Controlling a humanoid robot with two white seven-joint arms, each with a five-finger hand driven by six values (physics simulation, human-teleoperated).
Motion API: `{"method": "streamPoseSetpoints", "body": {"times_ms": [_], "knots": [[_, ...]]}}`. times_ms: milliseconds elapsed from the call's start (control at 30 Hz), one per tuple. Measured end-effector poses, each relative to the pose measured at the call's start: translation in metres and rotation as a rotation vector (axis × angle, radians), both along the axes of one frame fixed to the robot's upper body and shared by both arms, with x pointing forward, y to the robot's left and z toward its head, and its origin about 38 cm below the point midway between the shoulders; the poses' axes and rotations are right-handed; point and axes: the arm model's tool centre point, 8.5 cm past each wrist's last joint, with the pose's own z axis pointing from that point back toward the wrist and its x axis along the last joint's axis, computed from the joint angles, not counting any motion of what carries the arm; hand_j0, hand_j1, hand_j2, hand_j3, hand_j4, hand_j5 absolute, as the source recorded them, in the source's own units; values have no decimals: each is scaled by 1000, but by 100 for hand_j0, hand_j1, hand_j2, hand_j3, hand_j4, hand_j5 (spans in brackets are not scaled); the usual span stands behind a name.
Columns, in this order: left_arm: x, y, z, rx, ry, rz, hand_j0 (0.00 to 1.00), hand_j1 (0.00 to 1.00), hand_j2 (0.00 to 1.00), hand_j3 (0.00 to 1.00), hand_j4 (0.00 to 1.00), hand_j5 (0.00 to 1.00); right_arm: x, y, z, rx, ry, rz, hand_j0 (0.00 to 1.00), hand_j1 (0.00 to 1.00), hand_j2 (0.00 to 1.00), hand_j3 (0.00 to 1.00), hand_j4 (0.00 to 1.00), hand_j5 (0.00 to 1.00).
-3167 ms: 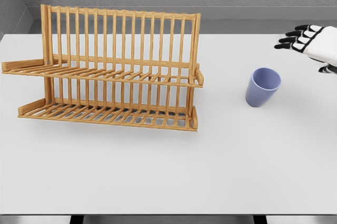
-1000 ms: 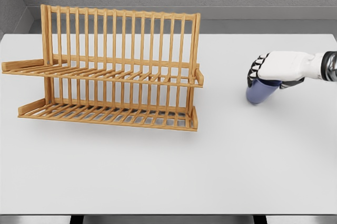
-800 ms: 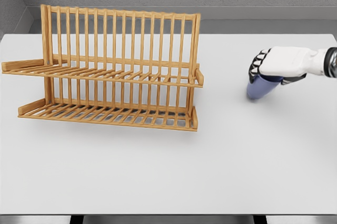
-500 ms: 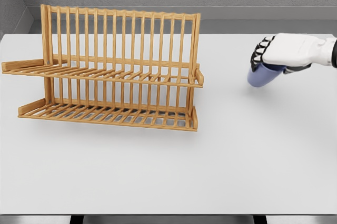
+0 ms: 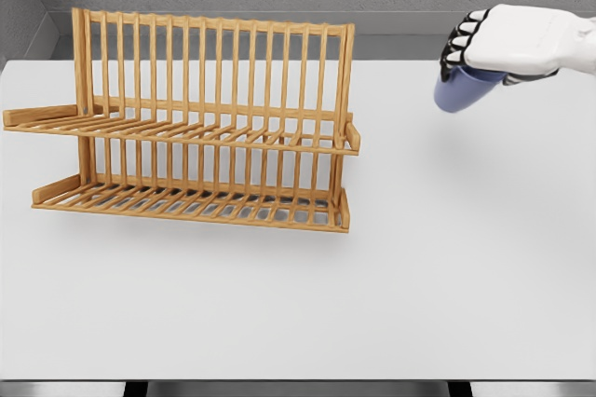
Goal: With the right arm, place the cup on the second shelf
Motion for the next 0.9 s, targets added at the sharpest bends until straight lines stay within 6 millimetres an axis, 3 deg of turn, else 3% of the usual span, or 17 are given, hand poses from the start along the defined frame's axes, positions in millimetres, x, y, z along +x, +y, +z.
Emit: {"method": "streamPoseSetpoints", "body": {"times_ms": [467,900], "knots": [[0,0,0,0,0,0,100,100,100,100,100,100,-26,52,19,2,-79,172,61,61,61,61,61,61],[0,0,0,0,0,0,100,100,100,100,100,100,-29,95,28,47,-110,280,61,61,61,61,61,61]]}}
